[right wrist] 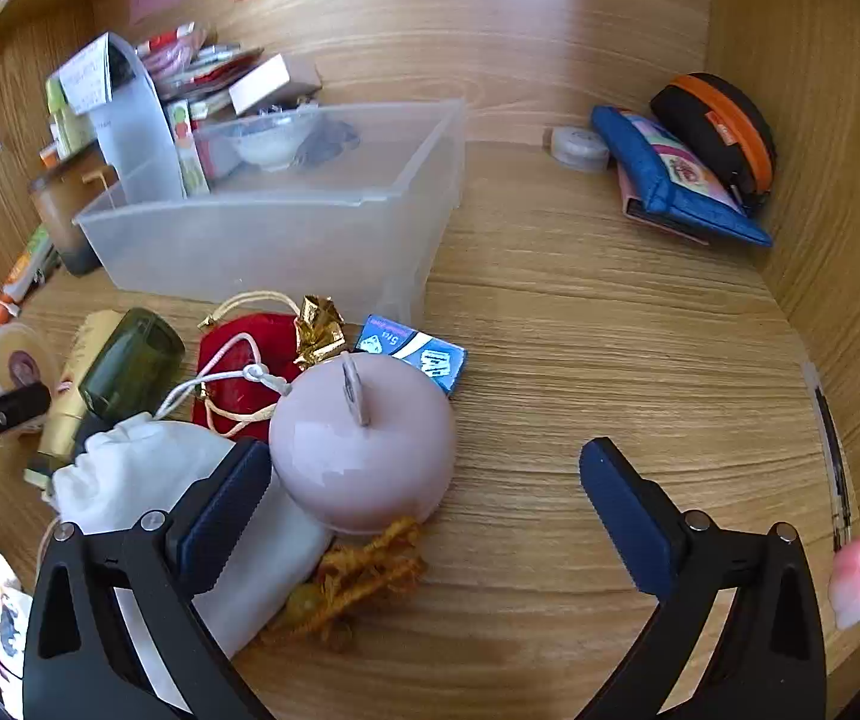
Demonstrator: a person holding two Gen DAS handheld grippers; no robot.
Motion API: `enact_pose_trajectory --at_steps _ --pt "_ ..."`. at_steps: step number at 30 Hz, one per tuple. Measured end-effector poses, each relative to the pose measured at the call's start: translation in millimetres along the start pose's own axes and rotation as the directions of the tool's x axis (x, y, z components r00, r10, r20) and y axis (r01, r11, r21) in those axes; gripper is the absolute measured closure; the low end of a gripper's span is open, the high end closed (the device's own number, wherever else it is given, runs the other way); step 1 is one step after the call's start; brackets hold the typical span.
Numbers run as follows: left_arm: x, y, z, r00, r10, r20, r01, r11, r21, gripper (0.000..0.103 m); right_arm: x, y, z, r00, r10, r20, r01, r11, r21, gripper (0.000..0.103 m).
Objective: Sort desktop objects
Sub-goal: 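Lift the cream plastic cup with the left tool while the right tool lifts the pink jar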
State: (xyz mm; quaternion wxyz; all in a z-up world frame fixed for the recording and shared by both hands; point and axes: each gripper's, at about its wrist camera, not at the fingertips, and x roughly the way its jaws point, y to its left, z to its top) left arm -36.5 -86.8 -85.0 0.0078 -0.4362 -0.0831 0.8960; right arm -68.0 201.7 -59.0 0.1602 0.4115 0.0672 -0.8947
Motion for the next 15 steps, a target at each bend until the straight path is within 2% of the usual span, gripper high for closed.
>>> enact_pose_trajectory --at_steps 3,8,12,15 --pt "3.4 5.3 0.1 1.0 -0.013 -0.004 0.013 0.999 -0.032 0.0 7.8 1.2 2.5 1.0 0.016 -0.015 -0.015 1.0 0.014 0.004" --pt "3.0 4.3 0.4 0.998 -0.055 -0.007 0.054 0.998 -0.034 0.014 13.9 -2.8 4.7 0.997 0.069 -0.027 -0.067 0.997 0.043 0.017" --pt "3.4 4.1 -1.0 0.999 -0.053 -0.008 0.053 0.998 -0.029 0.014 13.1 0.2 7.4 0.996 0.081 -0.023 -0.08 0.996 0.031 0.043" --pt "2.8 5.5 -2.7 0.999 -0.039 -0.004 0.039 0.999 -0.025 0.014 12.9 -0.3 7.7 0.997 0.076 -0.02 -0.075 0.996 0.039 0.043"
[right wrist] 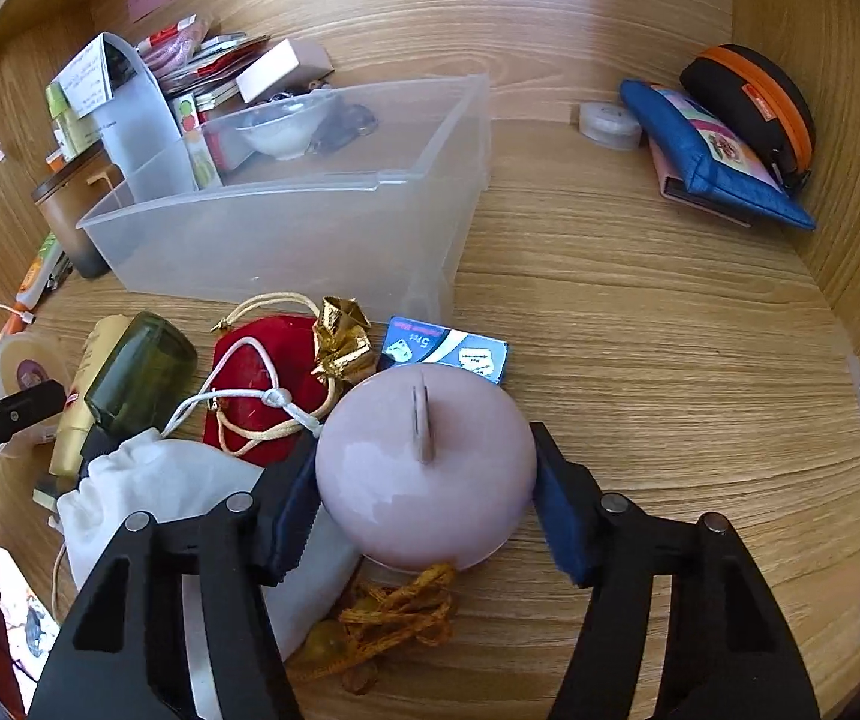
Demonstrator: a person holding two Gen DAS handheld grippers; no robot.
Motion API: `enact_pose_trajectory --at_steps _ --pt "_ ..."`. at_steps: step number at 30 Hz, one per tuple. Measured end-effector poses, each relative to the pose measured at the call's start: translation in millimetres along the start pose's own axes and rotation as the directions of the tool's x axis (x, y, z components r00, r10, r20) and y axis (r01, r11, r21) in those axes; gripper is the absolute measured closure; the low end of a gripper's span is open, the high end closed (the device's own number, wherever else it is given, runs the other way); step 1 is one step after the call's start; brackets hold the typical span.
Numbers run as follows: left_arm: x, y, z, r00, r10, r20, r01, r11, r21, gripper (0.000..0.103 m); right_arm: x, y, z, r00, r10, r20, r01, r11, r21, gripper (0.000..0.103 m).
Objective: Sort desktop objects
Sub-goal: 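Lift the cream plastic cup with the left tool while the right tool lifts the pink jar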
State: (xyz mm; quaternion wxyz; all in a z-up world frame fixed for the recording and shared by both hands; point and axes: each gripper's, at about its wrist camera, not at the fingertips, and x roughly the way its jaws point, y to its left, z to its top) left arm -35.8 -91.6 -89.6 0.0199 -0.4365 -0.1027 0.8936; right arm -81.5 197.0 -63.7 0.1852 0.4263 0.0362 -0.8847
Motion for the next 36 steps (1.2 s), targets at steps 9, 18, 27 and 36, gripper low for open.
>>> enact_pose_trajectory --at_steps 9,18,27,36 --pt "-13.1 -10.0 5.0 0.998 0.029 0.049 -0.03 0.999 0.029 0.015 -27.7 -12.7 5.6 0.998 -0.018 0.066 0.016 0.999 0.029 0.043" --pt "-50.2 -21.4 28.9 0.987 0.053 0.15 -0.066 0.995 0.081 0.015 -62.5 -18.7 16.1 0.991 -0.003 0.134 -0.001 1.0 0.03 0.043" --pt "-84.5 -33.2 61.2 0.977 -0.044 0.208 0.011 0.988 0.154 0.015 -95.7 -4.6 41.5 0.98 0.053 0.19 -0.044 0.998 -0.051 0.043" --pt "-111.9 -55.8 104.8 0.956 -0.076 0.282 -0.006 0.96 0.28 0.015 -121.8 14.7 75.9 0.95 0.131 0.283 -0.102 0.988 -0.114 0.043"
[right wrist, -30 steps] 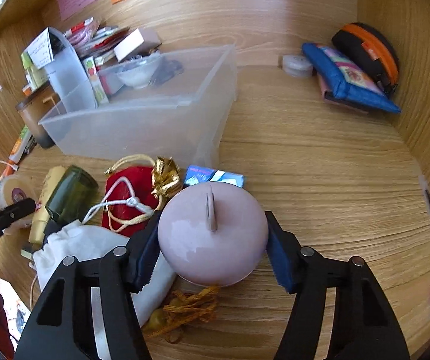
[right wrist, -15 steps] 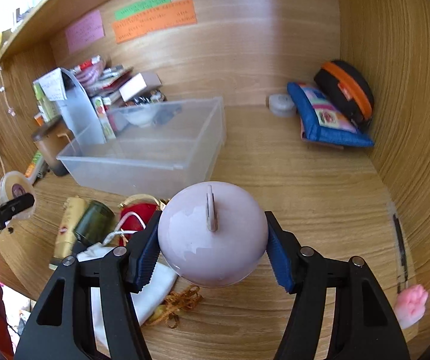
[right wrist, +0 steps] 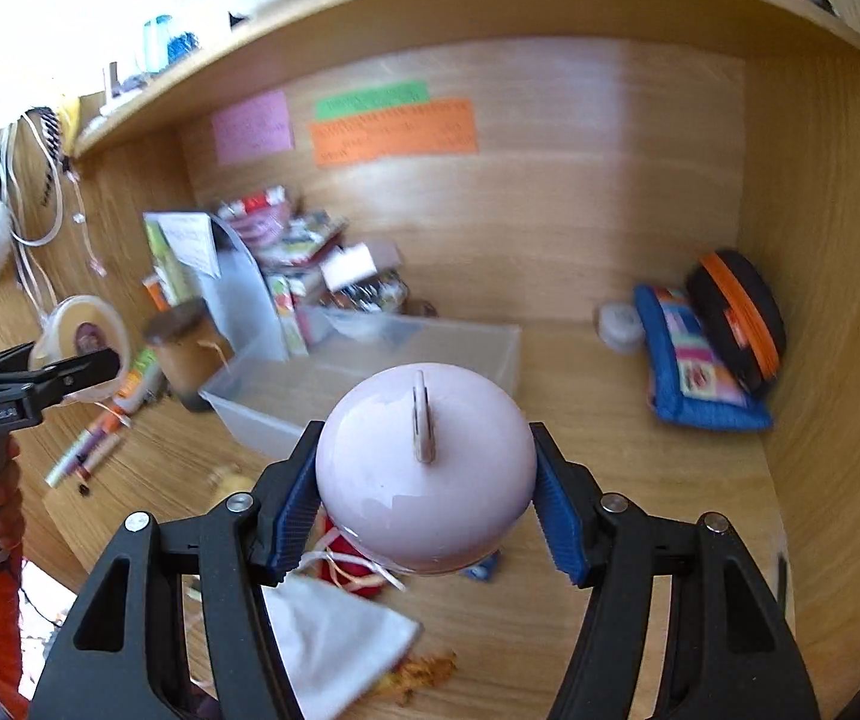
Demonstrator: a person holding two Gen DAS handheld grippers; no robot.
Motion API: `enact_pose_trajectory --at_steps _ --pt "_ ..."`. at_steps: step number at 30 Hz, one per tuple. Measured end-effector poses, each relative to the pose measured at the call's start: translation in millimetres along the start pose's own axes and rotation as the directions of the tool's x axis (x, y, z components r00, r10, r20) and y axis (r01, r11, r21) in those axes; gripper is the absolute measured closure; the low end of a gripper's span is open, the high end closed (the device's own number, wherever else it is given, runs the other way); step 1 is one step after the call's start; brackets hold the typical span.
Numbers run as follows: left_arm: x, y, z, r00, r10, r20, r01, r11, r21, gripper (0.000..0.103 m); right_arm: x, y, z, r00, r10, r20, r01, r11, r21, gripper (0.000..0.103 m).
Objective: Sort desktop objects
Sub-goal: 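Lift the cream plastic cup with the left tool while the right tool lifts the pink jar, then lower the cup and pink jar into the clear box and open both tools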
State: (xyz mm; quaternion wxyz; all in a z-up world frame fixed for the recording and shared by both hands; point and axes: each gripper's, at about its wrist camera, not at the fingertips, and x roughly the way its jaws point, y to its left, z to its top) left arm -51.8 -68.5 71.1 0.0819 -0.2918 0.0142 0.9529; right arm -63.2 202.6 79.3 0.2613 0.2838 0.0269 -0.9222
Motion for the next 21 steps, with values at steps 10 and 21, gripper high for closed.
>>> enact_pose_trajectory --at_steps 10,21 --pt "35.4 -12.8 43.0 1.0 -0.018 -0.006 0.018 0.996 0.084 0.015 38.8 14.9 39.5 0.999 0.034 0.008 -0.033 0.997 -0.073 0.043" --pt "134.6 -12.5 56.1 0.987 -0.052 -0.154 0.071 0.99 0.119 0.015 120.1 0.0 56.7 0.989 0.022 -0.143 -0.033 0.997 -0.072 0.043"
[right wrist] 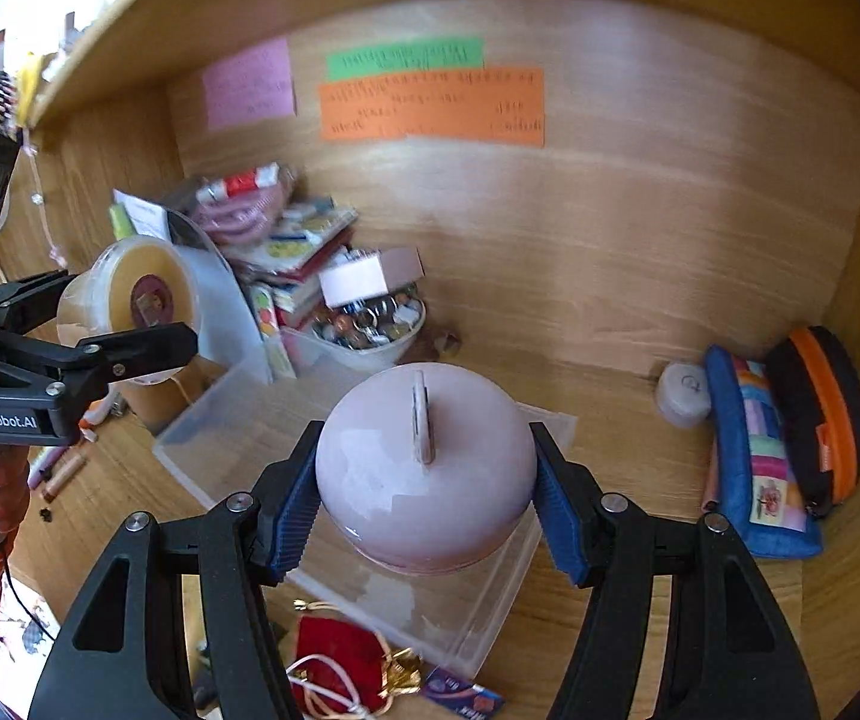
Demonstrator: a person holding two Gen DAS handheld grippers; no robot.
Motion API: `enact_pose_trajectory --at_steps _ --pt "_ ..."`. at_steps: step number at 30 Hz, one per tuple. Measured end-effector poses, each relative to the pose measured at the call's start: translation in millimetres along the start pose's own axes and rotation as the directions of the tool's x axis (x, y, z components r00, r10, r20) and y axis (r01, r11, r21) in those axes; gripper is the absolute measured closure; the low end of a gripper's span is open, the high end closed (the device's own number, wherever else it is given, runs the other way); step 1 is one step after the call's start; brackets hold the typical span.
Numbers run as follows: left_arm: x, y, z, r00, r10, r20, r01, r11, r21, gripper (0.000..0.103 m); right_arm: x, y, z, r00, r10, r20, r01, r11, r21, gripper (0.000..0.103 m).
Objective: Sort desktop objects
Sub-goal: 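Lower the cup and pink jar into the clear box and open both tools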
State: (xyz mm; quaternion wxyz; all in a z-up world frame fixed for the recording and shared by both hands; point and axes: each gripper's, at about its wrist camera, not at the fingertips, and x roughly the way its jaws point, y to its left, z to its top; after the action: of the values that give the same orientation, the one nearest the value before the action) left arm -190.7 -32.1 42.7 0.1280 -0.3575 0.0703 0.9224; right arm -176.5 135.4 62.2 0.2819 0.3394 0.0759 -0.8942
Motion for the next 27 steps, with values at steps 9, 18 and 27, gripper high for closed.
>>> enact_pose_trajectory --at_steps 9,18,27 --pt "73.7 0.2 -1.9 0.983 -0.004 -0.183 0.009 1.0 0.023 0.015 64.1 -10.6 1.0 0.987 0.018 -0.159 -0.021 1.0 -0.014 0.043" --pt "104.3 -5.7 -9.3 0.966 0.022 -0.256 -0.004 0.998 0.071 0.015 100.7 -12.1 1.2 0.968 0.02 -0.251 -0.033 0.998 -0.049 0.043" --pt "126.8 -15.5 -8.5 0.953 0.048 -0.298 -0.007 0.99 0.139 0.015 115.9 -5.6 -1.0 0.947 0.026 -0.319 -0.062 0.993 -0.103 0.043"
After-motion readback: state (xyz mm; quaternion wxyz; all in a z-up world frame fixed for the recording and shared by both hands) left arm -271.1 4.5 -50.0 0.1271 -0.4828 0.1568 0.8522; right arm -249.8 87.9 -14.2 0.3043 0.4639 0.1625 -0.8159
